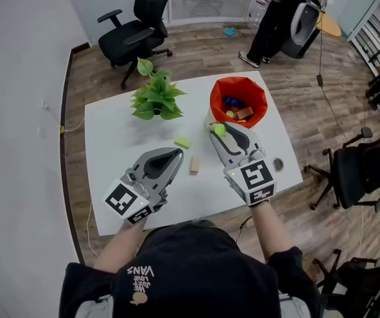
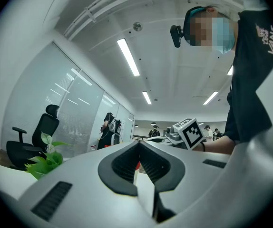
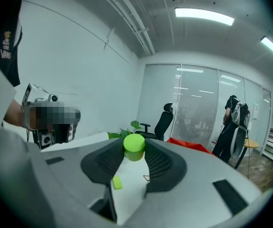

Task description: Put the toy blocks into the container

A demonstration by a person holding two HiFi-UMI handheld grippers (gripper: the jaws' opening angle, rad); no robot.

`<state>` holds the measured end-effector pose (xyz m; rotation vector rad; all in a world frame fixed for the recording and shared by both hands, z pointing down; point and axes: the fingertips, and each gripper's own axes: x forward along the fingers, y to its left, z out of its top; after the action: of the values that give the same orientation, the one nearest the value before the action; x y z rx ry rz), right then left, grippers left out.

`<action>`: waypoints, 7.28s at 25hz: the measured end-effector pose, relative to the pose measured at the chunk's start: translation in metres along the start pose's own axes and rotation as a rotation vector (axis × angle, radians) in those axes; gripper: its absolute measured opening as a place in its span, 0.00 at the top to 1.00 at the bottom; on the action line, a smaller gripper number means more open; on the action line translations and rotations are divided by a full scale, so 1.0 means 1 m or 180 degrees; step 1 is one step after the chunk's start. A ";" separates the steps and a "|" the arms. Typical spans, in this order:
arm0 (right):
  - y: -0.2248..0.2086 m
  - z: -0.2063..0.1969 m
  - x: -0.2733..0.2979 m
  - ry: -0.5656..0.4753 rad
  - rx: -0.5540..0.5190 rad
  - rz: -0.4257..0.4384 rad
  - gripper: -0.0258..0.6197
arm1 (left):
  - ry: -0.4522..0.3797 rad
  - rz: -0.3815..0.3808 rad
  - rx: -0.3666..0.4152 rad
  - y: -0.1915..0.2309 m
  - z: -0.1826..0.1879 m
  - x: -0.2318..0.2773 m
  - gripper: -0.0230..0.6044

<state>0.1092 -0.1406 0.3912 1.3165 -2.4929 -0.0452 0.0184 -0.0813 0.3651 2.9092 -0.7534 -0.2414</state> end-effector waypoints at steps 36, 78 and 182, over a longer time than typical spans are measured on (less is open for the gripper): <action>-0.116 -0.088 0.041 0.0805 0.0266 -0.0719 0.73 | 0.0021 0.0088 -0.0008 0.012 0.001 0.008 0.95; 0.029 0.053 0.033 -0.0545 0.0134 0.0248 0.93 | -0.0067 0.0539 0.0155 0.031 0.015 -0.042 0.95; 0.093 -0.222 0.071 0.1625 0.0630 0.0408 0.93 | -0.0033 0.0453 -0.0052 0.028 -0.002 -0.034 0.95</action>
<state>0.0629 -0.1182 0.6371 1.0652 -2.1677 0.5136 -0.0241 -0.0890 0.3762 2.8246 -0.9505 -0.2464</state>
